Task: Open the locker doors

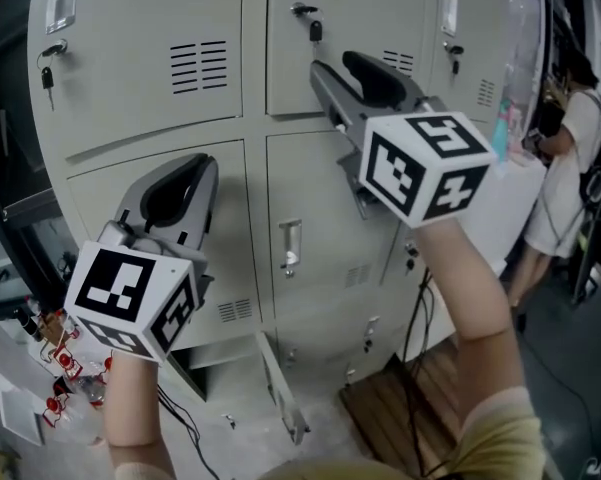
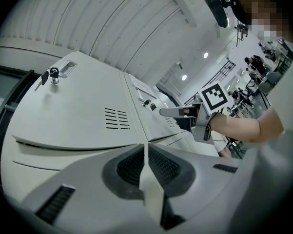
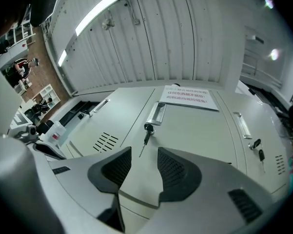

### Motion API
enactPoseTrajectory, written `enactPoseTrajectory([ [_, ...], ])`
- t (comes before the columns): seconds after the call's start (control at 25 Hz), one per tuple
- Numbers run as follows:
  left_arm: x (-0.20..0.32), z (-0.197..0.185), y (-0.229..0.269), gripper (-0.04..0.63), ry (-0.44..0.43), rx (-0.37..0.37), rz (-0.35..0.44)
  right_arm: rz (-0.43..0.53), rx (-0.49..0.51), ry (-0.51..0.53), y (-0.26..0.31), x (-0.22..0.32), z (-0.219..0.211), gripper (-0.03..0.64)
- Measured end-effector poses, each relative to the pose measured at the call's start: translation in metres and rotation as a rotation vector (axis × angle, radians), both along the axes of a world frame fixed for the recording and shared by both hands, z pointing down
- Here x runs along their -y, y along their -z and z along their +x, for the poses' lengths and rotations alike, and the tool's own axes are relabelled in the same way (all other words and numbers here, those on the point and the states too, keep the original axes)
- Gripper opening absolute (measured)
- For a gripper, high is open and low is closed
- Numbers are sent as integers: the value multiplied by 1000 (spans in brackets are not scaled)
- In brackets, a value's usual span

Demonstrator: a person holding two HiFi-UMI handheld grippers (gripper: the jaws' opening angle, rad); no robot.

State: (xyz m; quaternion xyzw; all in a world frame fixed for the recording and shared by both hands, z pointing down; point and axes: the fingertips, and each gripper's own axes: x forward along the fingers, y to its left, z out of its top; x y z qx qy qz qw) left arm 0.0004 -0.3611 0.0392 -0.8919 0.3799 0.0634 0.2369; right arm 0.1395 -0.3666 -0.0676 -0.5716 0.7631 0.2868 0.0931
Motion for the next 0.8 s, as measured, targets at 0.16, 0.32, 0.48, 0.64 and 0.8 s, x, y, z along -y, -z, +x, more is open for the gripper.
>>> enactPoseTrajectory([
  [0.16,8,-8,9,5,-5,-24,13,5,0,-23,15,14,-2,153],
  [0.32,11,-11,20,5,-18,-29,34,15,0,-30,27,21,-8,153],
  [0.48,11,-11,29,5,-30,-31,64,48,10,-41,41,22,-11,153],
  [0.64,11,-14,38,5,-44,-53,83,57,7,-74,55,28,-17,153],
  [0.8,10,-16,42,5,-58,-53,99,53,10,-105,63,33,-23,153],
])
